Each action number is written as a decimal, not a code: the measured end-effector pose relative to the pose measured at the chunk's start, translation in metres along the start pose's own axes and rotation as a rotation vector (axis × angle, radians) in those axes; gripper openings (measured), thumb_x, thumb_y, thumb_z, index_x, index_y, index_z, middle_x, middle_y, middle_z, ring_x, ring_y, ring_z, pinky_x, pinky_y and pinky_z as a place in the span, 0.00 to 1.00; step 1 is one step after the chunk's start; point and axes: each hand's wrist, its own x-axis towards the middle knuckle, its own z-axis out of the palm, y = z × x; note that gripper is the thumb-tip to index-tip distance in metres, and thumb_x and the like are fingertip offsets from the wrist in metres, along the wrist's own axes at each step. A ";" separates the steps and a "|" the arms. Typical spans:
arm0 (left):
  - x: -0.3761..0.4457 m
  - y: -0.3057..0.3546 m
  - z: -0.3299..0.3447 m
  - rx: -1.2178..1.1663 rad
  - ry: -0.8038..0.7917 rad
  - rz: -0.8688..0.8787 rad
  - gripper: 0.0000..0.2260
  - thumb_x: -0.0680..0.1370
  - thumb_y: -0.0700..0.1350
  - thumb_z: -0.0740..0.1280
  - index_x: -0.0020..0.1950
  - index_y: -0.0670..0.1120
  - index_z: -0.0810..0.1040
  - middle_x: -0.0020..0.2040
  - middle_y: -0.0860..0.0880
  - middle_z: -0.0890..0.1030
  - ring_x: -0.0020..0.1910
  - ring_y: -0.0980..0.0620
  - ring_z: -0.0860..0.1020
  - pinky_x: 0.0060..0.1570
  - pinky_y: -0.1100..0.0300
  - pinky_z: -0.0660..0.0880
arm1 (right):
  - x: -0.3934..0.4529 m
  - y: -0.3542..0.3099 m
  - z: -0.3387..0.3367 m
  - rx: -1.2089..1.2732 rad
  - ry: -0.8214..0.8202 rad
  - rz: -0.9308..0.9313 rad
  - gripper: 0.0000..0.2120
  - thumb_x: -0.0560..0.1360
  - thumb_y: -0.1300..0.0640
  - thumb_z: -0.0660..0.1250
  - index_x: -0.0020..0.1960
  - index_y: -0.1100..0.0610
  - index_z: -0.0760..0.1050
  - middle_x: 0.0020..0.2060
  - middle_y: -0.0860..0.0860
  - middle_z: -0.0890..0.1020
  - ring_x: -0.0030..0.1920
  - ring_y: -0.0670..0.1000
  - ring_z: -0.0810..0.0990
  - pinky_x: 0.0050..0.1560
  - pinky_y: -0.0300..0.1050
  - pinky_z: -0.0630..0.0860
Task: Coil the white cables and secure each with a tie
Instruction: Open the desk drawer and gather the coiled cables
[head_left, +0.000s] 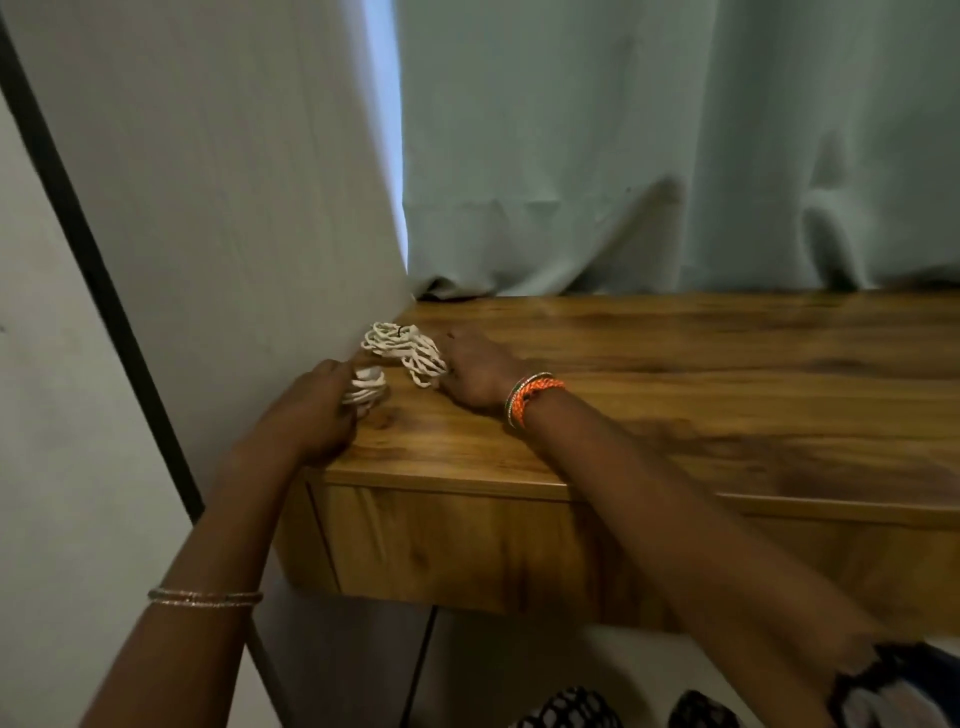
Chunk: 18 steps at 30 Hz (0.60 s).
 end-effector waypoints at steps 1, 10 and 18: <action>0.001 -0.002 0.002 0.006 0.024 0.017 0.20 0.75 0.40 0.68 0.66 0.43 0.72 0.61 0.39 0.74 0.59 0.39 0.73 0.54 0.56 0.69 | -0.001 0.001 0.000 -0.076 0.014 -0.022 0.21 0.76 0.48 0.64 0.66 0.55 0.69 0.63 0.55 0.73 0.63 0.57 0.70 0.57 0.50 0.69; -0.007 0.070 0.013 -0.120 0.339 0.319 0.15 0.74 0.37 0.65 0.61 0.38 0.73 0.54 0.34 0.78 0.52 0.34 0.76 0.49 0.49 0.72 | -0.063 0.032 -0.049 -0.254 0.285 -0.121 0.11 0.76 0.54 0.60 0.57 0.57 0.72 0.55 0.57 0.79 0.57 0.59 0.76 0.53 0.49 0.68; -0.003 0.297 0.036 -0.471 0.271 0.822 0.09 0.75 0.40 0.69 0.53 0.41 0.76 0.47 0.41 0.81 0.46 0.43 0.78 0.39 0.65 0.60 | -0.217 0.166 -0.193 -0.361 0.398 0.505 0.13 0.72 0.61 0.62 0.56 0.57 0.72 0.54 0.58 0.79 0.56 0.62 0.77 0.49 0.50 0.72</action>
